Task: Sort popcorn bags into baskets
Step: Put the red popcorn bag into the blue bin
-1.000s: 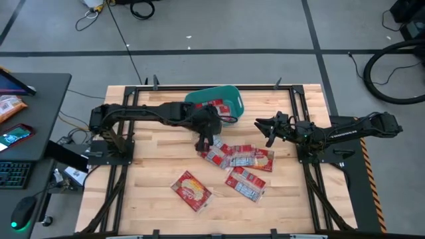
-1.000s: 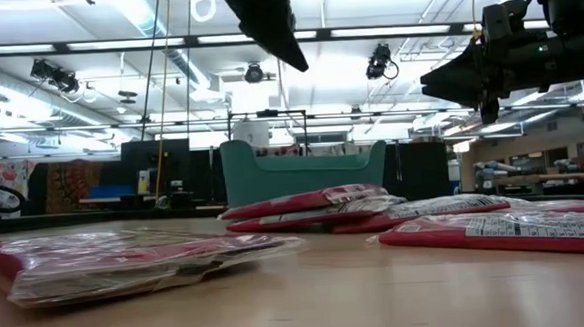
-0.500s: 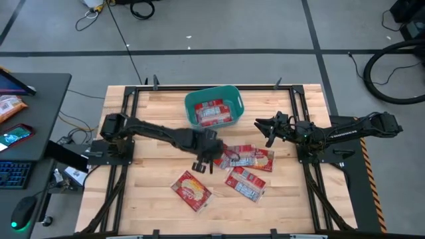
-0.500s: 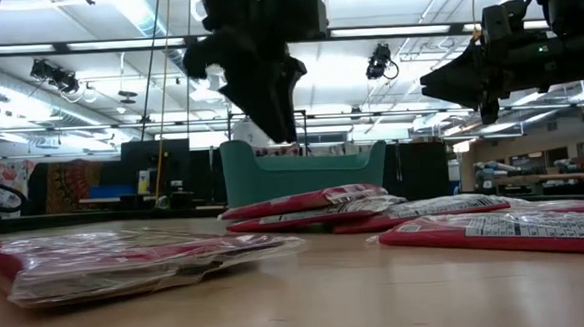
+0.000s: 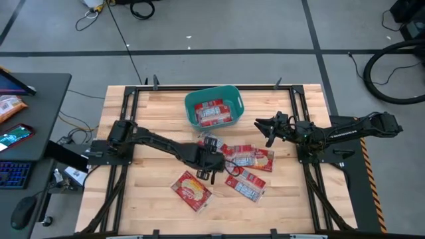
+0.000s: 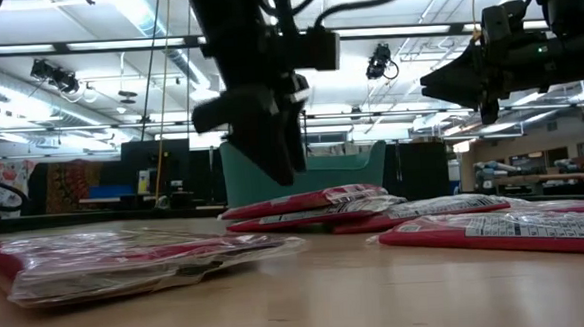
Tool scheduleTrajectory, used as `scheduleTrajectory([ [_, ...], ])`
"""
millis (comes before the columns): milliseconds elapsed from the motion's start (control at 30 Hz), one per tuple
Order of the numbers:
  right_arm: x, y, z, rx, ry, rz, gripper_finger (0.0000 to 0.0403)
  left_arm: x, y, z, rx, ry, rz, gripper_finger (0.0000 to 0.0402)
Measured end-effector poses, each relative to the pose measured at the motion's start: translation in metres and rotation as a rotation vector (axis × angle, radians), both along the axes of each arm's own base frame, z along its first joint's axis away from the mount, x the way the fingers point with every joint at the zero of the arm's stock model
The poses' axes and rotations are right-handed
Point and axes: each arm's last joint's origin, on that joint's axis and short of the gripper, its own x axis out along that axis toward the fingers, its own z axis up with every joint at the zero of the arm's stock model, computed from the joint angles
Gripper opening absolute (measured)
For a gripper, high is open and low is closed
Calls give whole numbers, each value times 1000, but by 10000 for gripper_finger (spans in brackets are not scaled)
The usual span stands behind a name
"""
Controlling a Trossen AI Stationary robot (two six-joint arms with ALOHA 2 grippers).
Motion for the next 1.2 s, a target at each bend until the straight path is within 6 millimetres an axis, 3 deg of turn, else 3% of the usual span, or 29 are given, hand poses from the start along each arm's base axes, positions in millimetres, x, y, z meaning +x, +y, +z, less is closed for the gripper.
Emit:
scheduleTrajectory([
  [300,0,0,0,0,2,0,115,5,-28,-28,174,-10,-64,244],
  [833,0,0,0,0,-3,0,115,13,-1,-30,83,-12,0,165],
  [1200,0,0,0,0,-3,0,115,9,9,-43,100,-9,-30,61],
])
